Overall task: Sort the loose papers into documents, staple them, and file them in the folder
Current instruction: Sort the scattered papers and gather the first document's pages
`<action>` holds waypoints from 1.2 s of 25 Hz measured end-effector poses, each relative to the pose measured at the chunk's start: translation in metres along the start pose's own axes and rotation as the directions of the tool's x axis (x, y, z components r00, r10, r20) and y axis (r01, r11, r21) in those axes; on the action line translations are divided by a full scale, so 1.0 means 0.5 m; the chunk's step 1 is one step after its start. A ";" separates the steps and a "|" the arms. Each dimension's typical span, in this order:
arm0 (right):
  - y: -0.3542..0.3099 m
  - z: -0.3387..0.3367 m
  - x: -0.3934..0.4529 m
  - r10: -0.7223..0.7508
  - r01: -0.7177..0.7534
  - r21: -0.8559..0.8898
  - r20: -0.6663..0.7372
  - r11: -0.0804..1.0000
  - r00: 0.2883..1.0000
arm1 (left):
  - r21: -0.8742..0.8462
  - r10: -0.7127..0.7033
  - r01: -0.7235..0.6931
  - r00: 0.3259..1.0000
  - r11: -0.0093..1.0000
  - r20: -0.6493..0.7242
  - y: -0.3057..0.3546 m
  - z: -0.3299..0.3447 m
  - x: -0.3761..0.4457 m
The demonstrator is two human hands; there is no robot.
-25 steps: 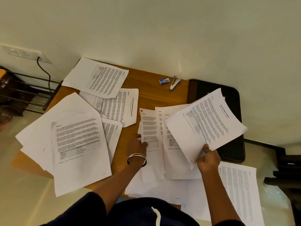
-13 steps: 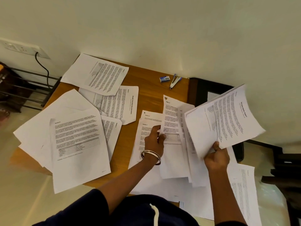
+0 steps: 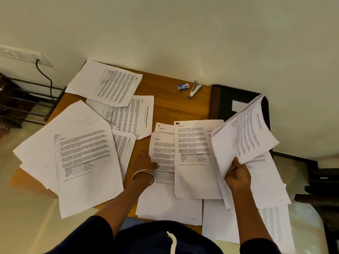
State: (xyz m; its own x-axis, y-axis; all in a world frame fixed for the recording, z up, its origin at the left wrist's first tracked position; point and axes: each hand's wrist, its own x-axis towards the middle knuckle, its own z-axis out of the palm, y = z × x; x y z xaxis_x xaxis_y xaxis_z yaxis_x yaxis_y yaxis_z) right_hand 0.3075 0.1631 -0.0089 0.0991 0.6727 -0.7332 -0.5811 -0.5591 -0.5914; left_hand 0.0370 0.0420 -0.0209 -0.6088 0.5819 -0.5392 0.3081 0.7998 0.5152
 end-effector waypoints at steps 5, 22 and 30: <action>0.011 -0.017 0.040 0.031 -0.031 -0.009 0.006 0.999 1.000 | 0.027 0.096 -0.094 0.992 0.995 -0.085 0.000 -0.042 0.008; 0.037 0.062 -0.014 0.054 -0.053 -0.021 0.049 0.998 0.997 | 0.144 0.663 -0.712 0.534 0.687 -0.524 0.228 -0.323 -0.014; -0.007 0.040 -0.023 -0.004 -0.006 0.074 0.131 0.997 0.991 | -0.375 0.383 -0.536 0.827 0.756 -0.411 0.134 -0.215 0.012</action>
State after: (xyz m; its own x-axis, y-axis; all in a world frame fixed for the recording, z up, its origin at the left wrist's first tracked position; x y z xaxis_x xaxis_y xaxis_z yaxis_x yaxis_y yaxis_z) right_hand 0.2924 0.1672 0.0083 -0.0050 0.7325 -0.6807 -0.6396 -0.5257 -0.5609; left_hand -0.0247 0.0832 0.0821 -0.6864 0.7268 0.0252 0.2850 0.2369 0.9288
